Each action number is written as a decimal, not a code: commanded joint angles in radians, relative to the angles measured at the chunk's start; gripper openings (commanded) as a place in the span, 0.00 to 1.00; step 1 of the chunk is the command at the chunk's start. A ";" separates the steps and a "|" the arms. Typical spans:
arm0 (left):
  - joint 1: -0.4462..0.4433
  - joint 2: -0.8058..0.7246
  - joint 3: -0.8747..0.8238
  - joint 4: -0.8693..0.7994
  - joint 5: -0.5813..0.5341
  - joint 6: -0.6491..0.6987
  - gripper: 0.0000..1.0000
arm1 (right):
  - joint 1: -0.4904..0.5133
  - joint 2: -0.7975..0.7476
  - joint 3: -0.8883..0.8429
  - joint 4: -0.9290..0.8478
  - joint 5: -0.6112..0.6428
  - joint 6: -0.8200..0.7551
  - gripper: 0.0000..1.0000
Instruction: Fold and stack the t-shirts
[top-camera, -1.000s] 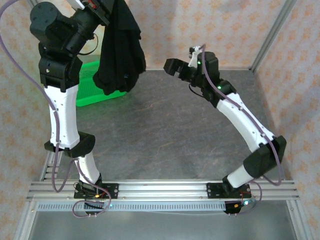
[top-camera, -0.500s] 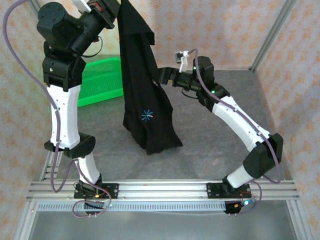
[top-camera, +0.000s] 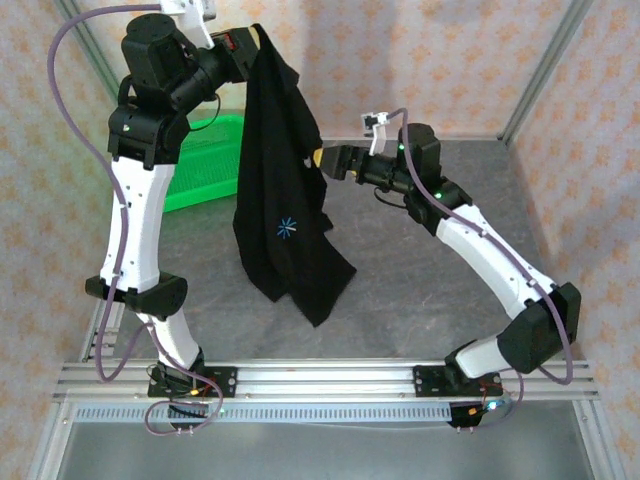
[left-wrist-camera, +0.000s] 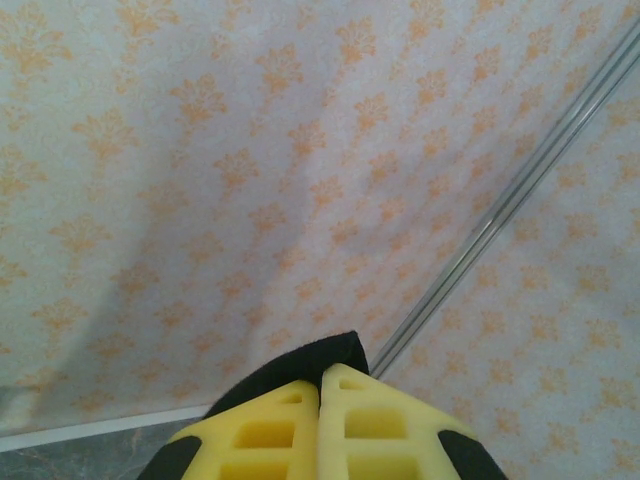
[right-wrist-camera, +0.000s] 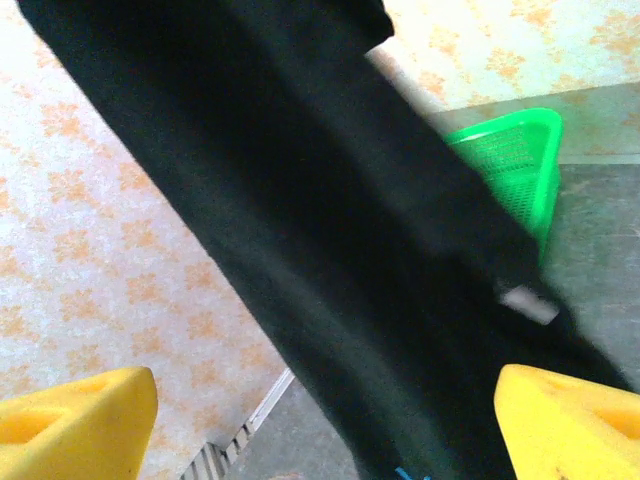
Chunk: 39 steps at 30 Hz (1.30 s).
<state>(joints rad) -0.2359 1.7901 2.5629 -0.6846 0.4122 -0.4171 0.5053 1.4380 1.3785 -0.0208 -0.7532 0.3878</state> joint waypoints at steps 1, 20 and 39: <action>-0.009 -0.035 0.015 0.030 0.029 0.018 0.00 | 0.021 0.032 0.040 0.023 -0.040 -0.026 0.87; -0.016 -0.083 -0.030 -0.007 0.103 0.018 0.00 | -0.085 0.305 0.330 -0.040 -0.126 -0.217 0.89; -0.017 -0.080 -0.029 -0.030 0.109 0.005 0.00 | -0.128 0.424 0.359 0.283 -0.391 0.039 0.89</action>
<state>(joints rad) -0.2474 1.7229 2.5290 -0.7490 0.4946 -0.4175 0.3691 1.8450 1.7378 0.1268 -1.0779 0.3534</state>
